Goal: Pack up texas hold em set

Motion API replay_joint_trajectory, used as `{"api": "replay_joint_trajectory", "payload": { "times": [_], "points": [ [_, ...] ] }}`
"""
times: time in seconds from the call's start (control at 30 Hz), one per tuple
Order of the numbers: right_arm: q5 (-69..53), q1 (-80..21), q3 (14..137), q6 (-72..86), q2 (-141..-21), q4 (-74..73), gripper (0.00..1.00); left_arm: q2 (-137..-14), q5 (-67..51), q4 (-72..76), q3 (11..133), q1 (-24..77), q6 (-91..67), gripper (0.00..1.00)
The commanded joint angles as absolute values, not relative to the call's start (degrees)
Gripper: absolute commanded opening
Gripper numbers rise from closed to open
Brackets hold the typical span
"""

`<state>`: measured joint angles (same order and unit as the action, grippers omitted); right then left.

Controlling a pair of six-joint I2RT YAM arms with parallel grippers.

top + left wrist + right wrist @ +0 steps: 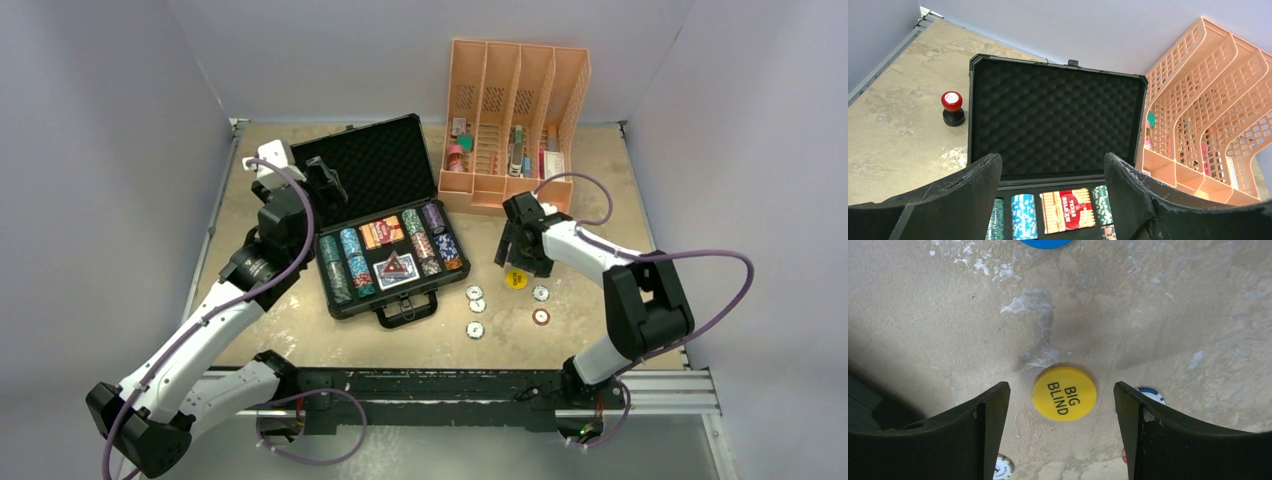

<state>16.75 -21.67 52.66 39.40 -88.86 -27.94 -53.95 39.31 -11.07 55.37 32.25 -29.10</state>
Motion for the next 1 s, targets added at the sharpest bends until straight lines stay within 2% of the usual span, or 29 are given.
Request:
{"api": "replay_joint_trajectory", "payload": {
  "times": [0.0,0.2,0.8,0.97],
  "points": [
    [14.1,-21.5,52.4,37.6,-90.8,-25.8,0.76,-53.1,40.9,-7.1,54.5,31.8,-27.7,0.74],
    [13.7,-21.2,51.3,37.9,-92.3,-25.4,0.67,-53.1,42.8,-6.9,53.9,31.8,-28.0,0.74],
    [10.2,-21.3,48.4,35.3,-90.4,-27.2,0.65,-52.8,41.9,-7.2,53.7,31.8,-27.6,0.74],
    [11.1,-21.2,49.0,35.3,-91.5,-27.2,0.59,-52.5,42.3,-7.4,53.7,31.8,-27.6,0.74]
  ]
}}
